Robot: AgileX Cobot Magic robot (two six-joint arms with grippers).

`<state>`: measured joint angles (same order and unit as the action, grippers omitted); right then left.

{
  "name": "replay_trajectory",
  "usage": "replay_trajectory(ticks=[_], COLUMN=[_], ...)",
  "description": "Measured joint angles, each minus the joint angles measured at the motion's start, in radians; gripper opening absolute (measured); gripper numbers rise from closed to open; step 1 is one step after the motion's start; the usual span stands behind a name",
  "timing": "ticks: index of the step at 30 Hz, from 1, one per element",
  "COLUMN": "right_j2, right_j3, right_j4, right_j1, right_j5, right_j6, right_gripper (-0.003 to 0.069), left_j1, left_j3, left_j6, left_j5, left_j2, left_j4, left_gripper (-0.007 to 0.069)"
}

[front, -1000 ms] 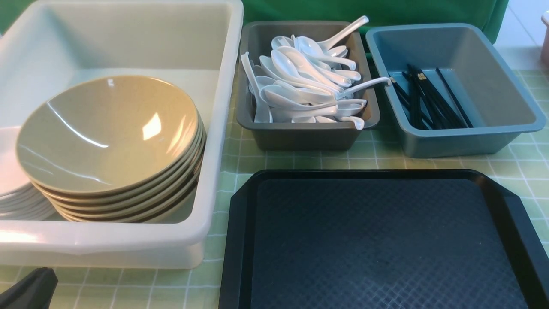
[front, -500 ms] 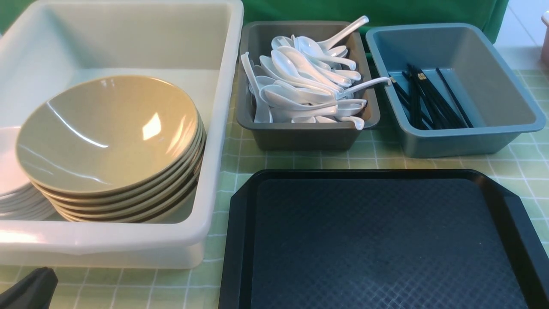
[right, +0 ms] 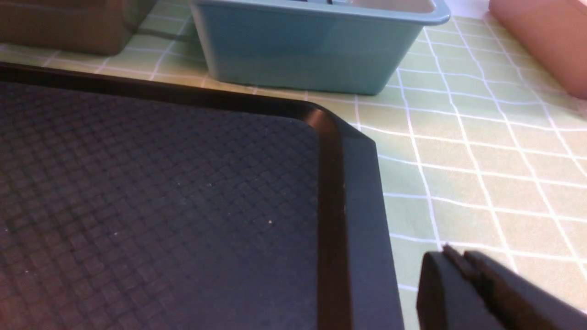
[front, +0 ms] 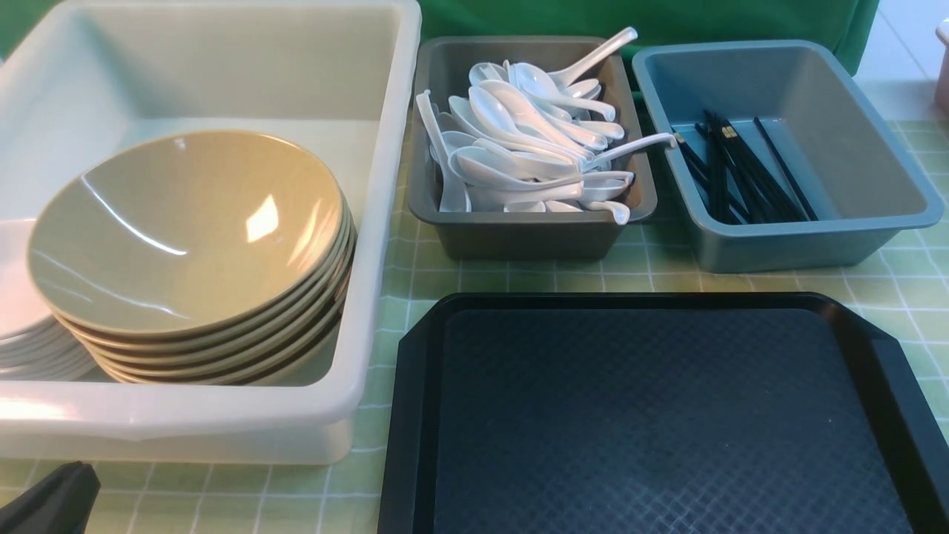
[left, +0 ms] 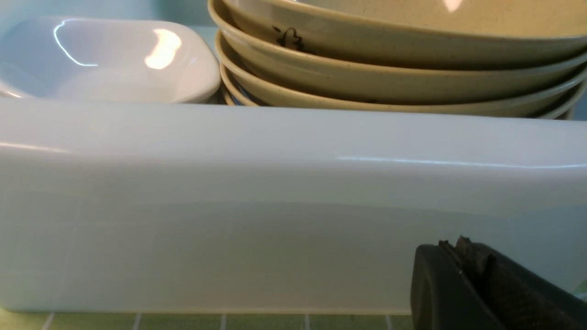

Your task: On green table put chopsticks spoon bowls plates into blue grey white boxes.

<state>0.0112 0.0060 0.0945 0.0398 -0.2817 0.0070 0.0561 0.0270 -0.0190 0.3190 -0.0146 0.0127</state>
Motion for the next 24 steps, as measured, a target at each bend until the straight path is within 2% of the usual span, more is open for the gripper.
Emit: replay_trajectory(ticks=[24], right_j2=[0.0], right_j3=[0.0], right_j4=[0.0], right_j1=[0.0], right_j5=[0.0], right_j6=[0.0], right_gripper=[0.0068], left_j1=[0.0], left_j3=[0.0], left_j6=[0.001], left_j5=[0.0], left_j2=[0.0], left_j4=[0.0], left_gripper=[-0.0002])
